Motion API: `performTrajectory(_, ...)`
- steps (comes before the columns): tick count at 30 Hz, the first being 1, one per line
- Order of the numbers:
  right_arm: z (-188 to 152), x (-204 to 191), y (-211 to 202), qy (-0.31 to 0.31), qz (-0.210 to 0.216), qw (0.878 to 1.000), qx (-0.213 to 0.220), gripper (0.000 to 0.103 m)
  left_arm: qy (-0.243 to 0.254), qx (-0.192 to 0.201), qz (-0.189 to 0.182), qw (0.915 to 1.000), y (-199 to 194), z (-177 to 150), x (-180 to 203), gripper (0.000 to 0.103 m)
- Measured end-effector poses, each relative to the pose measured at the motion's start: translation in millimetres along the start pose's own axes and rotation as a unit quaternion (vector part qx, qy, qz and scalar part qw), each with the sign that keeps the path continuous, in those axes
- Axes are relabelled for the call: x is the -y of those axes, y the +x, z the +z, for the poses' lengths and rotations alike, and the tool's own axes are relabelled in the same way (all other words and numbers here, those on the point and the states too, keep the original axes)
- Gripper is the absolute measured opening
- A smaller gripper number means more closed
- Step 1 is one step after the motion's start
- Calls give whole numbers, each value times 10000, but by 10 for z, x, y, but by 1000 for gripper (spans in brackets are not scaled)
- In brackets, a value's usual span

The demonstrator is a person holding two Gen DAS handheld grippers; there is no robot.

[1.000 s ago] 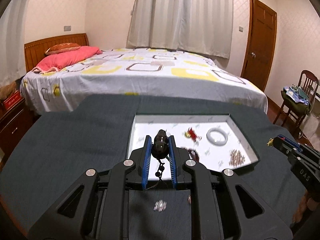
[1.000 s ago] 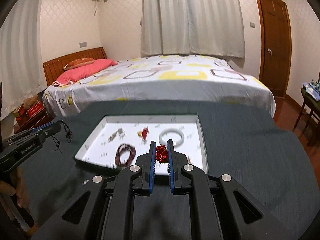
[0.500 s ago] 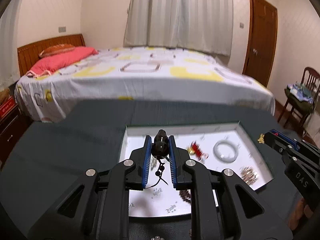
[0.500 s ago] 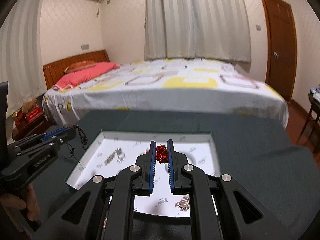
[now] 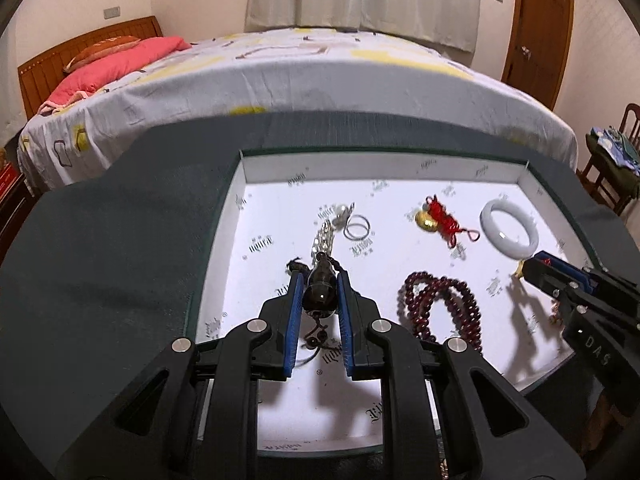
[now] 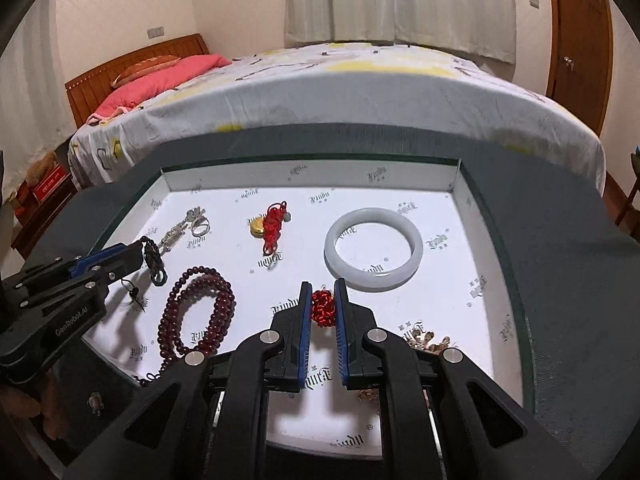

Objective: Organize jewelry
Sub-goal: 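Carry the black tassel and red knot charm into the box and open both tools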

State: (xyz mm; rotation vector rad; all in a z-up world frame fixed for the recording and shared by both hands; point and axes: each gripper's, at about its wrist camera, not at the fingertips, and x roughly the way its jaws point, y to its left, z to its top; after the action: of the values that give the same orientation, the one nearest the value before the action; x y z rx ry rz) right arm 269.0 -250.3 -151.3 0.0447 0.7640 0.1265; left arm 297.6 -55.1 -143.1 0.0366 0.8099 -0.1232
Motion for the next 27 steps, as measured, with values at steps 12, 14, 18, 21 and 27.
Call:
performTrajectory(12,2,-8,24,-28,39,9999,-95,14,-30,-182,-25,9998,79,-53,-6,20)
performTrajectory(14,-7,0,20,-15,63,9999,-107,14,-9,-203,-35,9998,83,-59,2,26)
performTrajectory(18,-15,-1,20,-15,75,9999,-130,15,26,-186,-39,9998,70,-67,27,29)
performTrajectory(21,-17,-1,9,-1,57,9999,-98,34,49,-188,-33,9998,65,-70,43,29)
performTrajectory(27,-20,-7,-5,-11,41,10000,-64,34,27,-165,-11,9999,52,-69,53,44)
